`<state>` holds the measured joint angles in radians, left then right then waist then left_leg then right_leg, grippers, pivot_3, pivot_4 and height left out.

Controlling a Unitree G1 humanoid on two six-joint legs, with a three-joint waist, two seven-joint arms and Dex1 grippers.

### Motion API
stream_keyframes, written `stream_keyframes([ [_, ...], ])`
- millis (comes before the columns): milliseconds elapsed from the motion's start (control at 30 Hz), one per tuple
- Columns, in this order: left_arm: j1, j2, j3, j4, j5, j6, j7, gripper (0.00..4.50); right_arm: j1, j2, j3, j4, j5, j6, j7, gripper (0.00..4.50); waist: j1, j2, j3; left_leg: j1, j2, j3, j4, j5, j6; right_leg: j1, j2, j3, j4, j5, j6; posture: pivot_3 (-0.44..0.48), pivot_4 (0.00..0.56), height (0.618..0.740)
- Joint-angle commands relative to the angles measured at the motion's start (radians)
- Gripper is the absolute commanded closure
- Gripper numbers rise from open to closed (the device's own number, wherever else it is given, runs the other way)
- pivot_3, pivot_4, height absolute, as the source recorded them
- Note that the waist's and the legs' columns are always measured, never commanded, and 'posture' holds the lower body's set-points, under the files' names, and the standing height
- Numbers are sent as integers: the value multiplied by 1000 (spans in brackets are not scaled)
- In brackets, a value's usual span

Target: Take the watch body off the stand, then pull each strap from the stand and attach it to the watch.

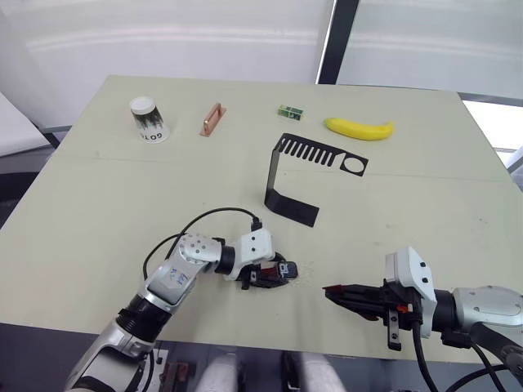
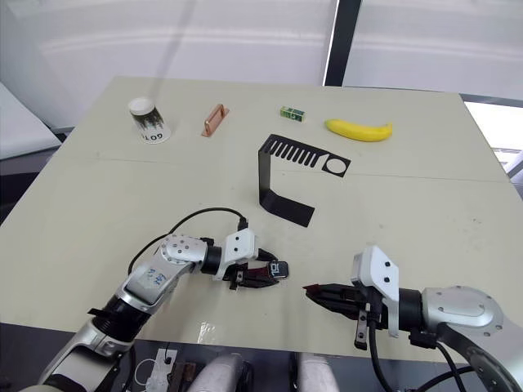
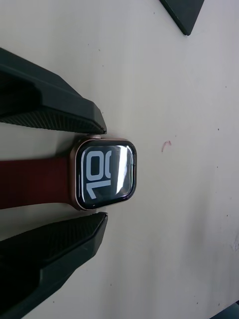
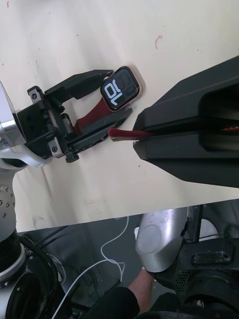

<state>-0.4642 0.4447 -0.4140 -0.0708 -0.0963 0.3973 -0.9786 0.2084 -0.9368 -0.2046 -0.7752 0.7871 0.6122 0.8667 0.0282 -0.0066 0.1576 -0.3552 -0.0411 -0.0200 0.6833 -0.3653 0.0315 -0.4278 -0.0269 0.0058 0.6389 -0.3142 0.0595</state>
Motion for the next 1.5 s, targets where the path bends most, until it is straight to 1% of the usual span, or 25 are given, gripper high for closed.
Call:
stream_keyframes([
  [33,-8,-4,-12,-29,7,9,-3,1877,0,8,-12,-14,-2,-10,3,4500,0,0,0,0,0,0,0,0,0,0,0,0,0,0,0,0,150,740],
  [300,-5,-12,-18,-52,11,44,7,1877,1,10,-15,-15,-3,-9,6,4500,0,0,0,0,0,0,0,0,0,0,0,0,1,0,0,0,150,740],
  [367,-4,-31,-8,-87,-1,135,42,1877,3,11,-16,-15,-3,-10,6,4500,0,0,0,0,0,0,1,0,0,0,0,0,2,0,0,0,150,740],
  [500,7,-34,-20,-137,17,205,79,1877,-4,16,-9,-7,-5,-10,7,4500,0,0,0,0,0,0,1,0,0,0,0,0,4,0,0,0,150,740],
  [633,20,-35,-27,-150,28,232,113,1877,-11,17,-6,-4,-4,-7,7,4500,0,0,0,1,0,0,1,0,0,0,0,0,4,0,0,0,150,740],
  [800,21,-31,-36,-143,42,211,132,1877,-12,16,-7,1,-4,-8,11,4500,0,0,0,1,0,0,1,0,0,1,0,1,4,0,0,0,150,740],
  [867,22,-34,-34,-134,44,208,142,2427,-13,15,-8,2,-5,-8,12,4500,1,0,0,1,0,1,1,0,0,1,0,1,4,0,0,0,150,740],
  [900,20,-35,-34,-128,42,205,143,2786,-14,13,-8,3,-7,-10,14,4500,1,0,0,1,0,1,1,0,0,1,0,1,4,0,0,0,150,740],
  [933,18,-34,-33,-122,41,201,141,2903,-15,11,-9,4,-10,-11,16,4500,1,0,0,1,0,1,1,0,0,1,0,1,4,0,0,0,150,740],
  [1033,-1,-16,-17,-101,23,190,110,2902,-37,-6,-9,1,-39,-33,27,4500,1,0,0,2,0,1,2,0,0,1,0,1,4,0,0,0,150,740],
  [1100,-23,-4,3,-78,-10,216,72,2902,-72,-12,3,0,-87,-61,27,4500,-1,0,0,2,0,1,2,0,-1,1,0,1,4,0,0,0,150,740],
  [1200,-60,7,41,-52,-97,314,1,2902,-124,-18,38,6,-185,-124,25,4500,-5,0,0,2,0,1,2,1,-1,0,0,1,5,0,0,0,150,740],
  [1267,-96,2,86,-23,-177,404,-39,2902,-159,-22,73,12,-260,-169,24,4500,-4,0,0,2,0,1,2,1,-2,0,1,1,5,0,0,0,150,740],
  [1400,-165,14,153,50,-326,591,-133,2902,-216,-40,174,25,-463,-304,19,4500,-3,0,0,1,-1,1,3,1,-2,-1,0,1,5,0,0,0,150,740],
  [1500,-196,20,181,95,-394,678,-165,2902,-244,-42,244,45,-613,-378,-9,4500,-3,0,0,1,-1,0,3,1,-2,-1,0,0,6,0,0,0,150,740],
])
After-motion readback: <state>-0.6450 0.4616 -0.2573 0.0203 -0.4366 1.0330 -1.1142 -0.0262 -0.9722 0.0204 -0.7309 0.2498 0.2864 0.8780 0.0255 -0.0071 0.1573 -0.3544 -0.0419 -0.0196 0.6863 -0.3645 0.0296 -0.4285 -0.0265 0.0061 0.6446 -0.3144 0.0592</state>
